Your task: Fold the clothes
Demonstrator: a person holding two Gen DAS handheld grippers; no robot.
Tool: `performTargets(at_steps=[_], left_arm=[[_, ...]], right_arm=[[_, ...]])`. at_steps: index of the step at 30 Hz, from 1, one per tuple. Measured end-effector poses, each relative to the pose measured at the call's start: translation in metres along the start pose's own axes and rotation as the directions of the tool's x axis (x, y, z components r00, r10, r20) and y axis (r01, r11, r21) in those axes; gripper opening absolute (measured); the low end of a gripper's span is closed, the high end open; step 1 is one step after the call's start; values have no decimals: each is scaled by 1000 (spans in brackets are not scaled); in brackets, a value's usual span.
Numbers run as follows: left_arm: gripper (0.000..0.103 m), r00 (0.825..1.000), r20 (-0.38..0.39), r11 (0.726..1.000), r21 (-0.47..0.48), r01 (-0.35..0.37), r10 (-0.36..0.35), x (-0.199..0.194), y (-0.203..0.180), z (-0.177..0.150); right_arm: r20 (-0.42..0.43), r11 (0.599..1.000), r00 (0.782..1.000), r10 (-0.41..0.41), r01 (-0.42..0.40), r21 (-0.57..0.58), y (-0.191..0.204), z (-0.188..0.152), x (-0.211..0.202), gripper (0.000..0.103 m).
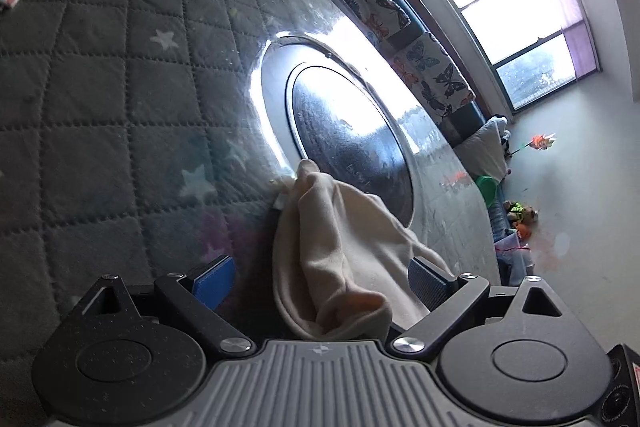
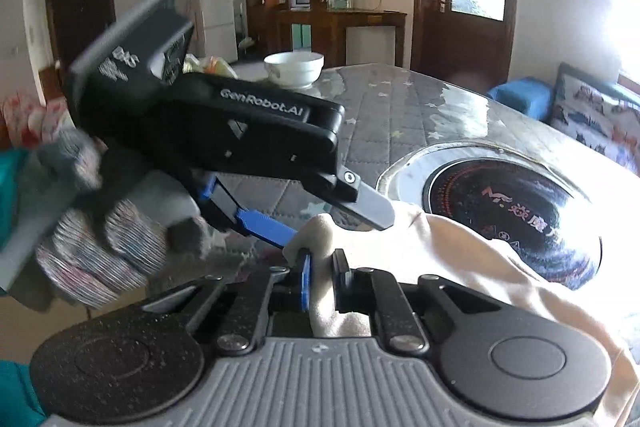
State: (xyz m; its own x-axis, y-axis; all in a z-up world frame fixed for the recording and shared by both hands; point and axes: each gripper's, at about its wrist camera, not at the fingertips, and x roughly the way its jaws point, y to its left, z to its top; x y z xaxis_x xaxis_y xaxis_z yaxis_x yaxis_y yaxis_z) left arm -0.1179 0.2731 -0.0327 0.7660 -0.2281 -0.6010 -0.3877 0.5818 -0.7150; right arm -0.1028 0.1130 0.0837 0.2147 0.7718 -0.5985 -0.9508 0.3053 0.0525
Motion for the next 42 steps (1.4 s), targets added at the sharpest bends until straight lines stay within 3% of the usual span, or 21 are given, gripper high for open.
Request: performTargets(at_steps=[6,8,11,13,15,21,25,30,35,39,42], left_arm=[[87,995,-54,995,-50,86,-89,19,0,7],[79,992,-66,993,-58,107,-110,23,2,8],[60,989,-76,989,-85,118,-124,27,8,8],[31,990,-86,990,-99,104,-113,30,12,7],[21,990,-92,989,-110,96,-106,32,17,6],[19,991,-86,992,-87,91,-99,32,19,6],[19,993,-85,994,-74,81,-88,32,14,7],[19,995,-75,998,-37,58,-61,33,6,6],[19,996,-74,999,-6,44,-45,34,2,5],[19,997,-75,999,5,37,-37,35,-1,5],[19,997,-72,999,7,32,-32,34,0,3]], right_arm=[[24,999,999,25,-26,35,-7,0,-7,9],[27,999,999,30,-31,34,-7,-1,-7,9],[29,998,999,42,-43,35,-8,-3,-7,9],[26,998,999,48,-49,34,-9,-5,-6,9],[22,998,998,51,-52,33,-10,-7,-4,12],[34,997,999,13,-15,76,-25,-16,-24,34],[46,983,995,-88,80,163,-54,-26,-48,36],[15,916,958,-288,271,297,-105,-53,-70,40],[-31,820,909,-415,388,420,-149,-78,-77,45],[-62,760,912,-406,375,530,-178,-99,-73,45],[-46,762,925,-378,338,553,-182,-106,-70,45]])
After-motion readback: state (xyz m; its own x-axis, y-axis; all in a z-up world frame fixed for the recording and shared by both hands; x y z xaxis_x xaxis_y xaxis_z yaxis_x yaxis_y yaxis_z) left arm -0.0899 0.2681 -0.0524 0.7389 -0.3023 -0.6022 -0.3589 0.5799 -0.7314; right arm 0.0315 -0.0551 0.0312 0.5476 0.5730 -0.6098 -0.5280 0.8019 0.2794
